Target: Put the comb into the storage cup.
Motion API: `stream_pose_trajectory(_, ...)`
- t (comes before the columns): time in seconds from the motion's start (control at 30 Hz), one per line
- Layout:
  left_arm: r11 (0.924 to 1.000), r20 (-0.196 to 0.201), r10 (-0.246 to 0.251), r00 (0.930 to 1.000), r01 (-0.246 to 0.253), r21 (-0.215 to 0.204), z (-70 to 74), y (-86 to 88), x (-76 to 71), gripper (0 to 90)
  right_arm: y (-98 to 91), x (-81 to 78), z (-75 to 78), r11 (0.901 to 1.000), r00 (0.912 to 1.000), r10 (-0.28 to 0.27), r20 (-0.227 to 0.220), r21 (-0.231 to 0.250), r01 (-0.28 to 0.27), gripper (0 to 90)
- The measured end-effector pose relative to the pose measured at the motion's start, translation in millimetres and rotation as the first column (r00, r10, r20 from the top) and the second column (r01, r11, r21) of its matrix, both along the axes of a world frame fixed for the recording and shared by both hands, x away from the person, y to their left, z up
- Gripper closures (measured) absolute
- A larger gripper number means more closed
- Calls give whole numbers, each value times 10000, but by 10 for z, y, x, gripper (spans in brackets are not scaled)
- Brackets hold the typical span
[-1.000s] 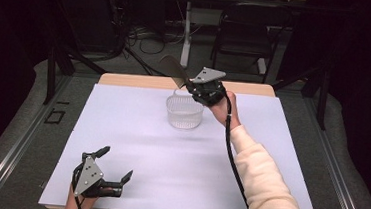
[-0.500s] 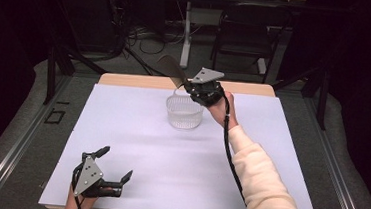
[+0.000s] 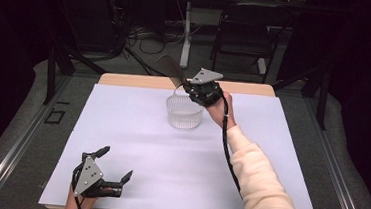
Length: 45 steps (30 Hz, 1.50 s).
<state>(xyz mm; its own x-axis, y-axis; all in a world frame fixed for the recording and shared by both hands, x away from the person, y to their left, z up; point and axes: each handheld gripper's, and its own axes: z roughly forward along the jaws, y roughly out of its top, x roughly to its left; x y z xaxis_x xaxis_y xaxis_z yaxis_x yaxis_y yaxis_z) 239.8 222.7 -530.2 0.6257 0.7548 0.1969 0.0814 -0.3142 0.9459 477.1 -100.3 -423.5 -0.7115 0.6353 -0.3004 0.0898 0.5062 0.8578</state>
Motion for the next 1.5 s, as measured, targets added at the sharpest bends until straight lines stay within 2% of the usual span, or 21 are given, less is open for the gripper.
stream_pose_trajectory(1.5, 10000, -1, -7, 10000, 7, -45, -1, 3, 2, 1, 111, 82, -207, 9994, 9994, 281, -184, -179, -285, 723)
